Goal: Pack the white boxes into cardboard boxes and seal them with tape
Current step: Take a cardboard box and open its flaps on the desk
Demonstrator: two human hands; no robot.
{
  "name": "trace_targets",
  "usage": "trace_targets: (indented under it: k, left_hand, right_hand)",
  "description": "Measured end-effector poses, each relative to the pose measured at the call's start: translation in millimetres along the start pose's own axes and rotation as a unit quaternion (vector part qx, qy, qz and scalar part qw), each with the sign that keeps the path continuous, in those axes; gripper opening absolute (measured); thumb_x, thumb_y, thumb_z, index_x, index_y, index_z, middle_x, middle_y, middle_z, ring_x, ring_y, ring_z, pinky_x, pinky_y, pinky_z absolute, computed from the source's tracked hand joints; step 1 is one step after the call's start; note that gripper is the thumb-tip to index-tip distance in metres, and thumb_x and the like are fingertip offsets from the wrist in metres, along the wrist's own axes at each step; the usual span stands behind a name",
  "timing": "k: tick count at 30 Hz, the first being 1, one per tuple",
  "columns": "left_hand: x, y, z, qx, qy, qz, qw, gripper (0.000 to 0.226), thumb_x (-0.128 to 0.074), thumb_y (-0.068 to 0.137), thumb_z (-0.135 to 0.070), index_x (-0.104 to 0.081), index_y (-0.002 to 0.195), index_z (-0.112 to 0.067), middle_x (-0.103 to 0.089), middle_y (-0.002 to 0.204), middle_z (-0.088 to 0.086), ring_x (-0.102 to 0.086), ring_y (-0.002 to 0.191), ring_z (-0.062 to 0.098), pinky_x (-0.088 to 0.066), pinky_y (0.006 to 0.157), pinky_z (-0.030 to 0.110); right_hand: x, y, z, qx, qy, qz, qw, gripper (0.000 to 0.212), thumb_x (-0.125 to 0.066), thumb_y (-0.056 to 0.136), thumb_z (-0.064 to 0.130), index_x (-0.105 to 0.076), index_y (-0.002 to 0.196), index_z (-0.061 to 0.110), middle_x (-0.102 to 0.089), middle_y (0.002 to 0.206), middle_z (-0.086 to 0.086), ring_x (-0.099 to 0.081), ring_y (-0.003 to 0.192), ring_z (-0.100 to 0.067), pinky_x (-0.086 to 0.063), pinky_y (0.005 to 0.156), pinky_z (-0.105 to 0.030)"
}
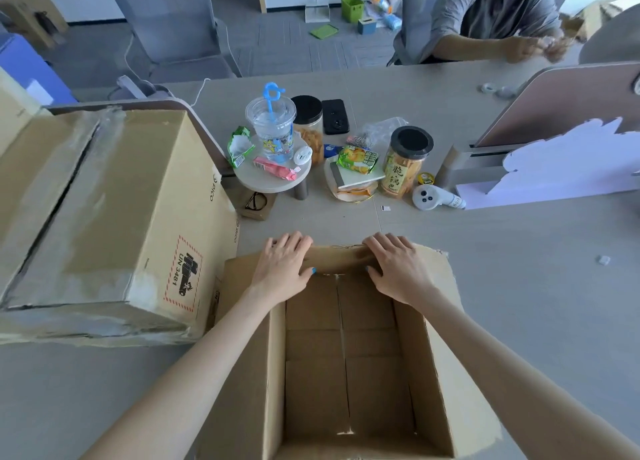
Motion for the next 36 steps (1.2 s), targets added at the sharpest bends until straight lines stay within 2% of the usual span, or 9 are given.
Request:
trace_targets:
  k: [3,6,9,13,21,30,36]
  left_hand:
    - [6.2,-1.9,-2.5,-0.005,0.011,0.021,1.000,0.052,-0.060,0.091,-0.040,-0.043,0.136,-0.020,-0.051,0.132,0.000,-0.049,0.122,0.023,-0.033,0.107,0.044]
    - [17.5,-11.6,-1.0,0.007,0.004,0.046,0.999,0.062,-0.056,0.096,-0.036,-0.031,0.150,-0.019,-0.035,0.154,0.002,-0.034,0.141,0.022,-0.018,0.120,0.047]
    - [37.1,-29.6,0.3,0.018,0.010,0.050,0.999,0.063,-0.051,0.099,-0.036,-0.026,0.154,-0.022,-0.023,0.162,0.001,-0.023,0.148,0.020,-0.013,0.122,0.046]
    - [59.9,-60.2,0.0,0.019,0.020,0.052,0.998,0.060,-0.047,0.100,-0.037,-0.026,0.155,-0.024,-0.021,0.163,0.000,-0.019,0.149,0.018,-0.011,0.122,0.045]
    - [87.9,-155.3,-8.7,0.027,0.003,0.025,0.999,0.050,-0.046,0.100,-0.035,-0.040,0.149,-0.022,-0.031,0.159,0.002,-0.026,0.146,0.019,-0.017,0.121,0.044]
    - [110.2,-316.5,0.8,0.064,-0.008,-0.002,0.998,0.049,-0.047,0.101,-0.039,-0.045,0.146,-0.022,-0.036,0.157,0.002,-0.031,0.144,0.020,-0.018,0.119,0.040]
    - [121.8,-433.2,23.5,0.085,-0.007,0.011,0.996,0.049,-0.047,0.101,-0.038,-0.045,0.146,-0.020,-0.039,0.155,0.000,-0.034,0.142,0.021,-0.018,0.118,0.037]
  right_hand:
    - [6.5,-2.2,5.7,0.002,-0.027,0.021,0.999,0.049,-0.056,0.091,0.035,-0.042,0.135,0.020,-0.050,0.133,0.000,-0.048,0.123,-0.023,-0.035,0.106,-0.034]
    - [17.6,-8.8,13.2,-0.020,-0.034,0.043,0.998,0.059,-0.056,0.091,0.028,-0.034,0.144,0.017,-0.039,0.146,-0.003,-0.036,0.137,-0.024,-0.022,0.116,-0.034]
    - [35.8,-21.5,29.2,-0.027,-0.031,0.033,0.999,0.059,-0.052,0.091,0.020,-0.032,0.146,0.018,-0.035,0.151,-0.003,-0.032,0.140,-0.022,-0.020,0.116,-0.032]
    - [58.2,-45.0,58.3,-0.020,-0.020,0.018,0.999,0.053,-0.051,0.092,0.019,-0.035,0.143,0.019,-0.036,0.148,0.000,-0.036,0.137,-0.021,-0.027,0.110,-0.031]
    - [78.5,-112.5,136.1,-0.003,-0.009,-0.020,1.000,0.041,-0.048,0.096,0.030,-0.043,0.135,0.017,-0.043,0.140,-0.001,-0.043,0.128,-0.020,-0.035,0.100,-0.033]
    - [70.2,-209.3,246.3,0.009,0.028,-0.031,0.999,0.046,-0.051,0.097,0.040,-0.046,0.136,0.016,-0.048,0.139,-0.003,-0.047,0.128,-0.021,-0.039,0.102,-0.036]
    - [62.5,-260.5,351.6,0.044,0.065,-0.029,0.996,0.041,-0.049,0.097,0.035,-0.048,0.133,0.014,-0.051,0.135,-0.005,-0.052,0.122,-0.025,-0.041,0.097,-0.037]
Point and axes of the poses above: each hand's wrist, its own y-axis towards the middle knuckle, its own x-axis out of the back of the hand, z = x × y, the point moved 6 cm from there along y, towards the middle knuckle
